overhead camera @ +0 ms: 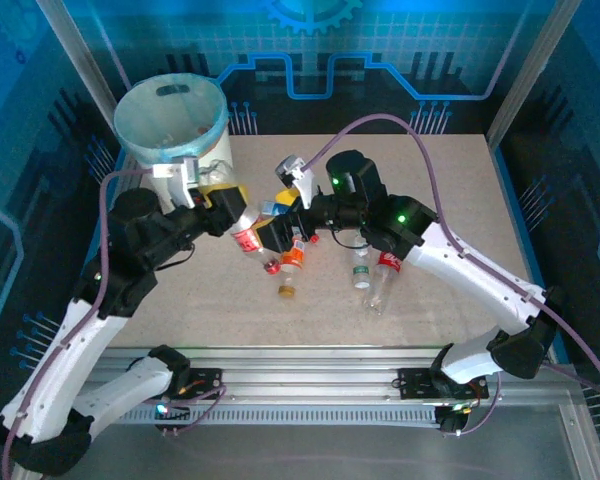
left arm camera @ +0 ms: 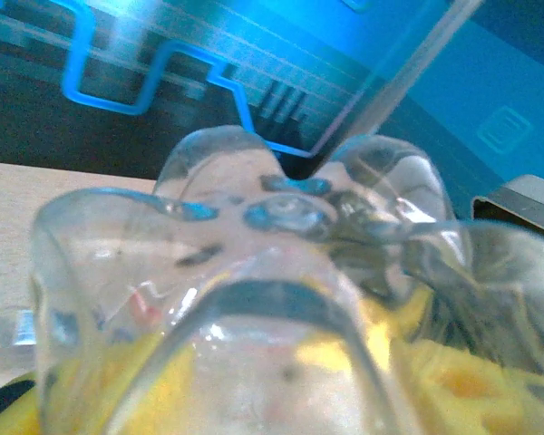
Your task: Put the plastic bottles in the bin
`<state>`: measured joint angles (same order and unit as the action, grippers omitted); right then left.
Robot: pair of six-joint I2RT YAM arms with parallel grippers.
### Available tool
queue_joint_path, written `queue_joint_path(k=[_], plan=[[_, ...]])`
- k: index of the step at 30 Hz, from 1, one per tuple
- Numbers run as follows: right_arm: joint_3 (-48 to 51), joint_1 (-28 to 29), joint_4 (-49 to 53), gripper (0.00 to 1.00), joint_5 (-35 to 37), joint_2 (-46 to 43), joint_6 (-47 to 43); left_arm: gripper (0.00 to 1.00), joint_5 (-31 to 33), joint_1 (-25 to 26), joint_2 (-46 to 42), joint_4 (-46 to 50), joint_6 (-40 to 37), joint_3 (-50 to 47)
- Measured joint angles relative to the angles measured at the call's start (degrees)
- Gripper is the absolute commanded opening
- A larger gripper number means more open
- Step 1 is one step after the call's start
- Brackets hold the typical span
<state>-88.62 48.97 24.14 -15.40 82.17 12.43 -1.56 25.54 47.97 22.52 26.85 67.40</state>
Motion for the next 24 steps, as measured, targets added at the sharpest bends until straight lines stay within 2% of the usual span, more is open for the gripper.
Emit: queue_joint_path(k=[6, 13, 19, 24], plan=[[-0.74, 0.26, 0.13, 1.0, 2.6, 1.75, -1.27, 0.51, 11.47, 0.0, -5.88, 4.0, -0.2, -2.71], [-2.49, 0.81, 0.2, 0.98, 2.01, 3.52, -2.19, 0.51, 19.54, 0.0, -8.22, 7.85, -1.42, -2.89], [-10.4, 0.98, -0.59, 0.98, 0.61, 9.07, -2.82, 0.52, 22.99, 0.0, -3.91, 8.17, -6.21, 3.48], [-22.67, 0.98, -0.5, 0.98, 2.91, 16.48, -4.81, 0.52, 24.94, -0.22, 4.0, 4.96, -13.16, 12.15]])
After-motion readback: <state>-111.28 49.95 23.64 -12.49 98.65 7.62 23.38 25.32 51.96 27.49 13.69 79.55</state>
